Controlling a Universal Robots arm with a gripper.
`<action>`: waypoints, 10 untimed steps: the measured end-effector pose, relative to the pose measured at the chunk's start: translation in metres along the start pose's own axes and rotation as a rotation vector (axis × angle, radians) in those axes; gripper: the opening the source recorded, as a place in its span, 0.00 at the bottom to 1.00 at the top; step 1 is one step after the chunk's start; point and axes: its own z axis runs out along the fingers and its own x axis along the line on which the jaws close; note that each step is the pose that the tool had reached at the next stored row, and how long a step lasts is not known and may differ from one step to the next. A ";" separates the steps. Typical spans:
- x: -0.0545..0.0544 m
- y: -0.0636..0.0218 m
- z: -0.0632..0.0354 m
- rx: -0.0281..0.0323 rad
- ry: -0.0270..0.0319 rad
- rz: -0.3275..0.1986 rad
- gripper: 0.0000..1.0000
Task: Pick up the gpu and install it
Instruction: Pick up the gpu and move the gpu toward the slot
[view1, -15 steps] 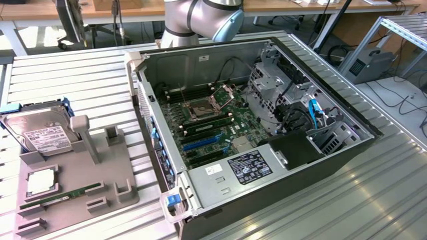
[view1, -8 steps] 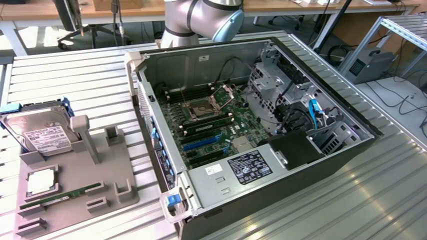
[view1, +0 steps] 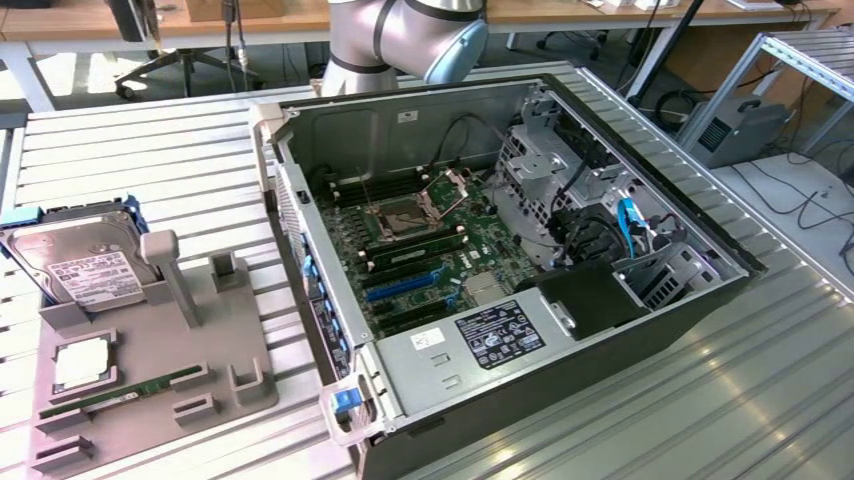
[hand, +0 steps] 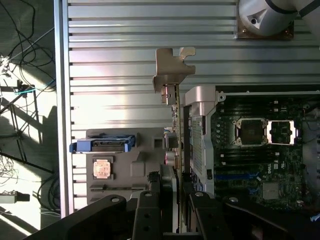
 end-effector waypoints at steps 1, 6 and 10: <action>0.000 0.0003 -0.0004 -0.0001 -0.0002 0.000 0.27; 0.000 0.0013 -0.0004 -0.0001 -0.0001 0.000 0.27; -0.001 0.0006 -0.0004 -0.0001 -0.0001 0.000 0.27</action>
